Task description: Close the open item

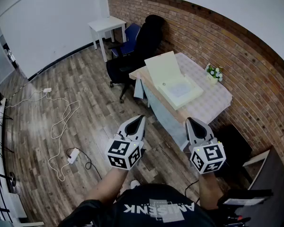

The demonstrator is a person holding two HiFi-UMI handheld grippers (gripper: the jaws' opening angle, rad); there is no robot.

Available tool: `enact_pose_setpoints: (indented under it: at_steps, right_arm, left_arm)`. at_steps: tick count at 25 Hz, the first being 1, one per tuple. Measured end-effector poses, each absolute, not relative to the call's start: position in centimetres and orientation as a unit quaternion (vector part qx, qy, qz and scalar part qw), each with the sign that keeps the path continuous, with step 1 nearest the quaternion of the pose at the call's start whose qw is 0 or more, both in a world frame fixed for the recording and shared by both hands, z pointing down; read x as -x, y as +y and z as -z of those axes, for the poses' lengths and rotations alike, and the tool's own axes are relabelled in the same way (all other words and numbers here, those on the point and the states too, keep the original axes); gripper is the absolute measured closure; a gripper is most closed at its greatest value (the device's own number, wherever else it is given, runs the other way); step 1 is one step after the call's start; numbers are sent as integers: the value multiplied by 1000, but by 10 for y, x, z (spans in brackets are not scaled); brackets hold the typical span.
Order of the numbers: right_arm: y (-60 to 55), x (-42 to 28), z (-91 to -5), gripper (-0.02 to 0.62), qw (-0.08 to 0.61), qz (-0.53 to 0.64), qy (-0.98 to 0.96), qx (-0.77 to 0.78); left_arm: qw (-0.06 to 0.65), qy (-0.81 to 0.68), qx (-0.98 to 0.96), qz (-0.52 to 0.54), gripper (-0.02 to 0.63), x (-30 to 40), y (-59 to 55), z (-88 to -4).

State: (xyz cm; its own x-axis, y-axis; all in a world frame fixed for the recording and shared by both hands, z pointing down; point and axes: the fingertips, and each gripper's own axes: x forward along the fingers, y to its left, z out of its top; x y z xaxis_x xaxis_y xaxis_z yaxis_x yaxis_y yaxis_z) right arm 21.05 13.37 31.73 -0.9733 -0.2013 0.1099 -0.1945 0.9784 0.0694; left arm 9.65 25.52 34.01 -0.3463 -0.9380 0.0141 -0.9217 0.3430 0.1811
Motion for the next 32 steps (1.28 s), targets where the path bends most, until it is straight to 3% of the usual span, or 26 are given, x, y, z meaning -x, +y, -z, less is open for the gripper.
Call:
enact_pose_setpoints:
  at_steps: [32]
  right_arm:
    - [167, -146, -325, 554, 47, 26, -986, -156]
  left_arm:
    - [50, -800, -594, 72, 594, -25, 285, -346]
